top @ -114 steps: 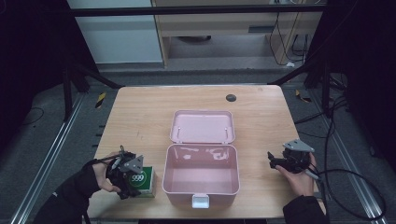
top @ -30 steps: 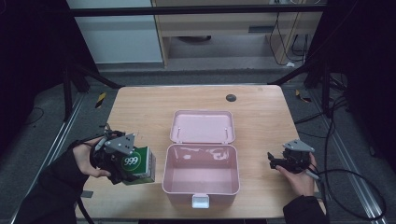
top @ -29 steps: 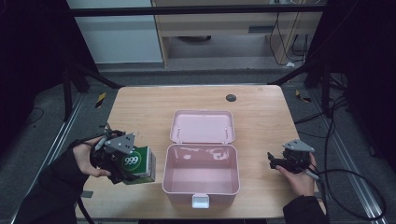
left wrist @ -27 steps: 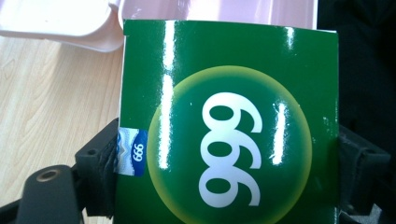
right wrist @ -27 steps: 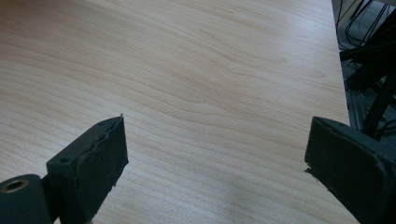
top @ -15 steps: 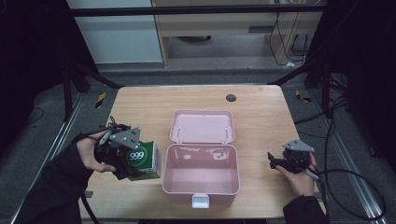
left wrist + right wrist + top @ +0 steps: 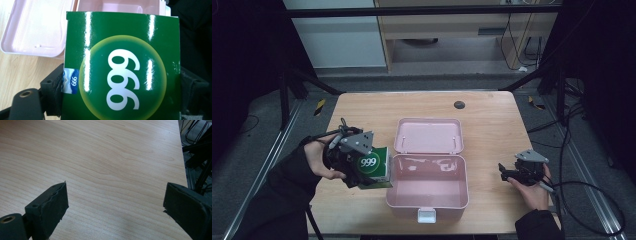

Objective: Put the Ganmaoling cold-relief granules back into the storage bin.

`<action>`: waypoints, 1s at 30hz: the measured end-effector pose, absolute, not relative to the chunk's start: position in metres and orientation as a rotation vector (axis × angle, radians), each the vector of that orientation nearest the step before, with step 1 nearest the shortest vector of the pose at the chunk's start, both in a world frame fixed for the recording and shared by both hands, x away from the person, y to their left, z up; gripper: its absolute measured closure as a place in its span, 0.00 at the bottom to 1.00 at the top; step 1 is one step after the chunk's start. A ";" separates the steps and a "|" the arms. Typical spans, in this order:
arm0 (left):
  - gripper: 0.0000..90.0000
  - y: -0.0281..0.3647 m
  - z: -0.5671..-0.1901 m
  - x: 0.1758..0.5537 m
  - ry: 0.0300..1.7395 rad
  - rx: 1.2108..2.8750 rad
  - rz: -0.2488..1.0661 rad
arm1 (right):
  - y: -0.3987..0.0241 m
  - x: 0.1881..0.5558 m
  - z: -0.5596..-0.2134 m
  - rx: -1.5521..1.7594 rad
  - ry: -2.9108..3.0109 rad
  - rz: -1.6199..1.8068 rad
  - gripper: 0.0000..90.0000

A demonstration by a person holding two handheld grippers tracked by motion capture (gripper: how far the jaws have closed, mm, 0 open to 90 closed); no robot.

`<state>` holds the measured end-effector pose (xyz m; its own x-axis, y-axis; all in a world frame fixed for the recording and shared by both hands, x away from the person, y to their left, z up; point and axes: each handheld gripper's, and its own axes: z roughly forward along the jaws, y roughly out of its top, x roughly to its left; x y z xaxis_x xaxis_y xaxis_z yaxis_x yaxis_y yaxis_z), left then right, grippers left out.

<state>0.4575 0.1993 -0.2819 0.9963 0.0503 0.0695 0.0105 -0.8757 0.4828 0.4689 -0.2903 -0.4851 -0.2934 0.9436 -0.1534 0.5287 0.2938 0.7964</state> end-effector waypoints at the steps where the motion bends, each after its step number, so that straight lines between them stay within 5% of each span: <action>1: 0.16 0.197 -0.281 0.458 0.039 2.636 0.108 | -0.290 0.469 -0.485 1.312 1.935 0.845 0.07; 30: 0.16 0.139 -0.285 0.470 -0.050 2.645 0.109 | -0.290 0.469 -0.486 1.314 1.937 0.847 0.07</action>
